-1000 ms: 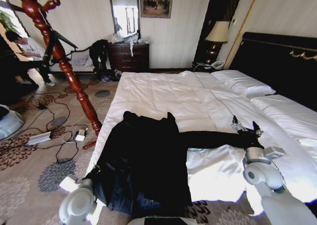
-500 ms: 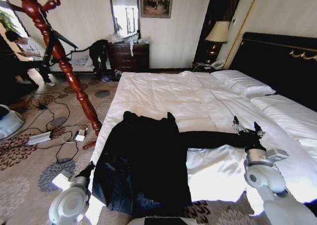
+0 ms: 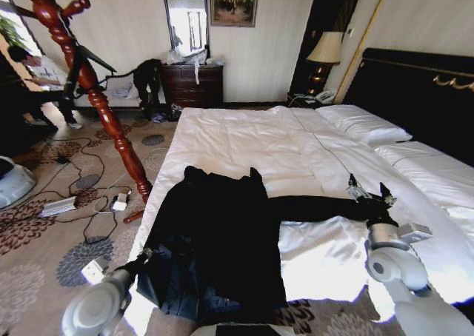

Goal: Pick up the clothes from the bed and hang them on the clothes hanger.

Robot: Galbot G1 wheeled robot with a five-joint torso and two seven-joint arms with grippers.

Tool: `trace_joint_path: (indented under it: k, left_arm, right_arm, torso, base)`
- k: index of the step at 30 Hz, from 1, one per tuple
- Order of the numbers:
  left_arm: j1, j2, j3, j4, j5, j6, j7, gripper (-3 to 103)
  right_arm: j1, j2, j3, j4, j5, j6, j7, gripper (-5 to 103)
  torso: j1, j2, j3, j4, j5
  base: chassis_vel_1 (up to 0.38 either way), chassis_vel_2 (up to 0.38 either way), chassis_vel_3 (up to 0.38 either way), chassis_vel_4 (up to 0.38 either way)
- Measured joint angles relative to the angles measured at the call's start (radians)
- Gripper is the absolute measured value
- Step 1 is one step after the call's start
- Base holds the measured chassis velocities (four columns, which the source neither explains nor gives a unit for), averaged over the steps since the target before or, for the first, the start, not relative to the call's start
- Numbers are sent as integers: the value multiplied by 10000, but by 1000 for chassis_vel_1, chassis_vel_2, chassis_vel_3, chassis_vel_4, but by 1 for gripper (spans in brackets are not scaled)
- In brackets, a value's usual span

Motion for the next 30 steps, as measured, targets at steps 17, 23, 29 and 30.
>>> trace_joint_path:
  k: [17, 23, 29, 30]
  left_arm:
    - [-969, -538, 728, 763, 321, -459, 281, 89]
    - [-989, -566, 581, 558, 225, -643, 159, 68]
    - [-1022, -614, 540, 568, 135, -703, 120, 45]
    - [-1055, -643, 561, 614, 135, -715, 91, 40]
  right_arm:
    - [109, -31, -84, -191, -18, 3, 7, 100]
    - [114, -54, -82, -154, 7, 10, 10, 100]
    - [77, -80, -102, -95, 8, 12, 14, 100]
    - [54, -89, -99, -79, 8, 14, 15, 100]
  torso:
    - [1, 0, 1, -3, -1]
    - [0, 0, 0, -2, 0]
    - [0, 0, 0, -2, 0]
    - [1, 0, 0, -2, 0]
  base:
    - [0, 0, 0, 0]
    - [0, 0, 0, 0]
    - [0, 0, 0, 0]
    - [0, 0, 0, 0]
